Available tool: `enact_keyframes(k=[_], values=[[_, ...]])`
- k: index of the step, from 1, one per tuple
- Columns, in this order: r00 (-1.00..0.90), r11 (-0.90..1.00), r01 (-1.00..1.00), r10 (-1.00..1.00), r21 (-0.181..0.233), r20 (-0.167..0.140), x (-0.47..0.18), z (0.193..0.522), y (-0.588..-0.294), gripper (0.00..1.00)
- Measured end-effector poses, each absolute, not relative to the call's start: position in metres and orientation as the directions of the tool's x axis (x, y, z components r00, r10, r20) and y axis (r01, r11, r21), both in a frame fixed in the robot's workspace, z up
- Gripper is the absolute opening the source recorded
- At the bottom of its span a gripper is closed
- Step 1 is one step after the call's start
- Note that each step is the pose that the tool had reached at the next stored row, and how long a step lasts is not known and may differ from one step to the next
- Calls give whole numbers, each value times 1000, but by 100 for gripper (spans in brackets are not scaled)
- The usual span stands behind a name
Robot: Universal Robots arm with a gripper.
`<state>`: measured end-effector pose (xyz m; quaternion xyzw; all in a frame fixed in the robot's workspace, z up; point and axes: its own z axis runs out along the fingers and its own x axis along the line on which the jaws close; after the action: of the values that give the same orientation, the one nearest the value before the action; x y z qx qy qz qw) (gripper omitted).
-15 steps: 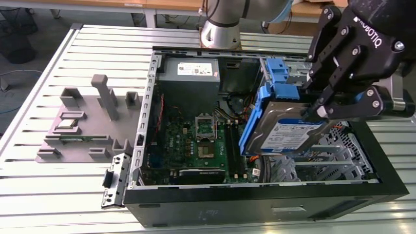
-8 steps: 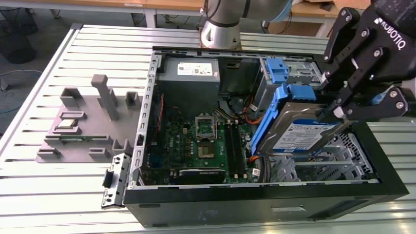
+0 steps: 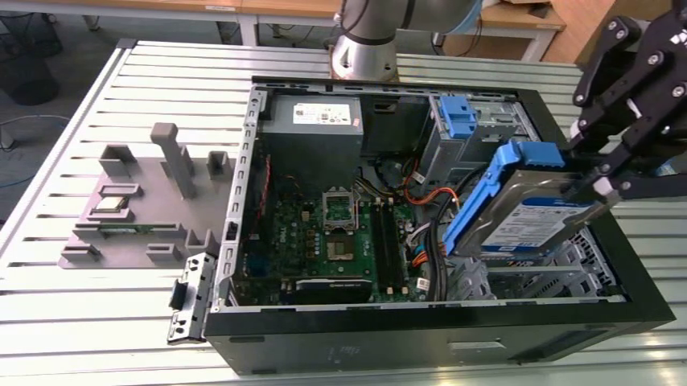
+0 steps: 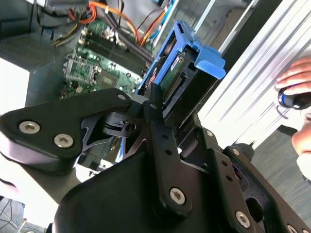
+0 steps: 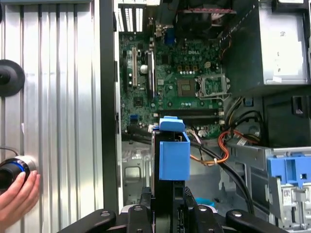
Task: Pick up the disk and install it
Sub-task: 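Insert the disk into the insertion slot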
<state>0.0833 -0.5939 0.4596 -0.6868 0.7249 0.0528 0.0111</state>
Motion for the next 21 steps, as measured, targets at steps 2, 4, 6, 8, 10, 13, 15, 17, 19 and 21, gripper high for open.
enact_keyframes(k=[2,4,6,8,10,13,15,17,19,21], values=[[-57,51,-997,-994,62,-89,92,459,-594,35],[-57,51,-997,-994,62,-89,100,459,-594,35],[-57,51,-997,-994,62,-89,108,459,-594,35],[-57,51,-997,-994,63,-89,115,459,-594,35],[-57,51,-997,-994,64,-88,122,458,-594,35],[-57,51,-997,-994,65,-88,128,455,-594,35],[-57,51,-997,-994,65,-88,130,453,-594,35],[-57,51,-997,-994,65,-88,130,452,-594,35],[-57,51,-997,-994,65,-88,130,451,-594,35],[-53,47,-997,-995,65,-88,130,450,-594,35]])
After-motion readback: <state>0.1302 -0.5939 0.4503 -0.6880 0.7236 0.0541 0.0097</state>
